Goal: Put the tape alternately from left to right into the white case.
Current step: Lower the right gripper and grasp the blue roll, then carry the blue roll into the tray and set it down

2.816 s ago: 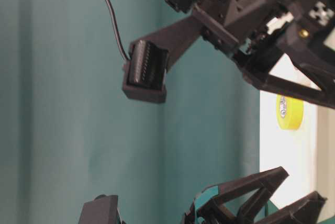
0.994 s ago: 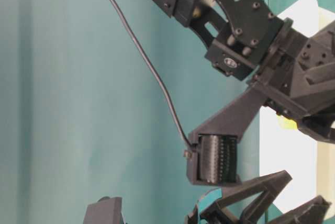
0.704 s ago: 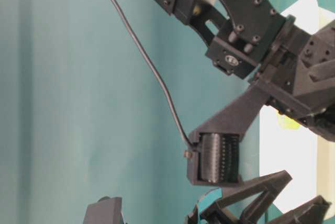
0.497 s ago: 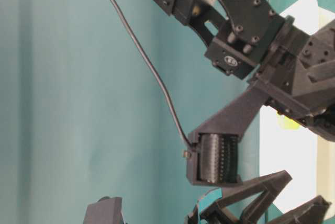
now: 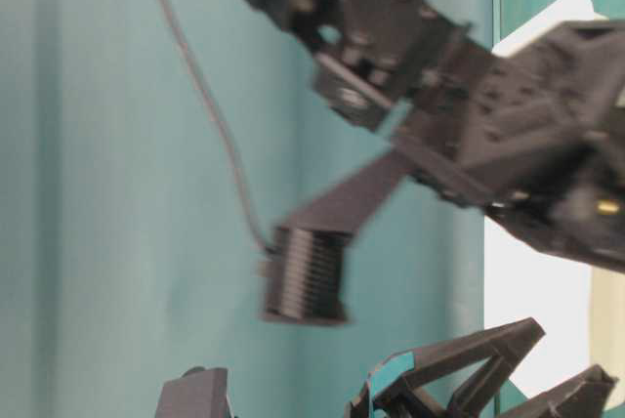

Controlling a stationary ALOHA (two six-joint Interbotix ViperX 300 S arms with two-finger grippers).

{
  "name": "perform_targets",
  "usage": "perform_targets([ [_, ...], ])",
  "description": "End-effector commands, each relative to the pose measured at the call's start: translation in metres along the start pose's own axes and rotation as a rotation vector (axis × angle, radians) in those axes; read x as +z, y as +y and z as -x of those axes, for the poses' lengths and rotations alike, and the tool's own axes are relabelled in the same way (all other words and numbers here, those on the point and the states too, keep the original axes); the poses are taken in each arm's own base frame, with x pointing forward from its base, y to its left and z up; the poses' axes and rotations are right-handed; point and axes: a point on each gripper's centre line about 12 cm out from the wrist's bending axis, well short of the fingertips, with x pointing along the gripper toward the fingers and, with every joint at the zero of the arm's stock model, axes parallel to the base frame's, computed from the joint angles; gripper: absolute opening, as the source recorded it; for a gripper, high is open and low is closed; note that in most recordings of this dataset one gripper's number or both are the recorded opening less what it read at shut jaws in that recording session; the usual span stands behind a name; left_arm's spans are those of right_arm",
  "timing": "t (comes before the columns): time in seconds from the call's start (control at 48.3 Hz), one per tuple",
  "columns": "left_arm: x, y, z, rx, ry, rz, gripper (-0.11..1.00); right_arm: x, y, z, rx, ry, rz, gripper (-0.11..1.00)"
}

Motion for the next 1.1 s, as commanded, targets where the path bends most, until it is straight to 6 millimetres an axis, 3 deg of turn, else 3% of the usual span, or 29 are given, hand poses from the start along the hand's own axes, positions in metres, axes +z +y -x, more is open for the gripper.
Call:
perform_targets([
  [0.0, 0.010, 0.001, 0.005, 0.004, -0.037, 0.000, 0.86, 0.017, 0.004, 0.023, 0.012, -0.056, -0.002, 0.03],
  [0.518, 0.010, 0.001, 0.005, 0.004, -0.037, 0.000, 0.86, 0.014, -0.013, 0.039, -0.076, 0.017, 0.089, 0.03],
  [0.828, 0.009, 0.001, 0.005, 0.004, -0.035, 0.001, 0.86, 0.016, -0.054, 0.062, -0.170, 0.033, 0.067, 0.03],
  [1.077, 0.009, 0.001, 0.005, 0.004, -0.035, 0.000, 0.86, 0.012, -0.099, 0.084, -0.249, 0.019, 0.020, 0.03],
])
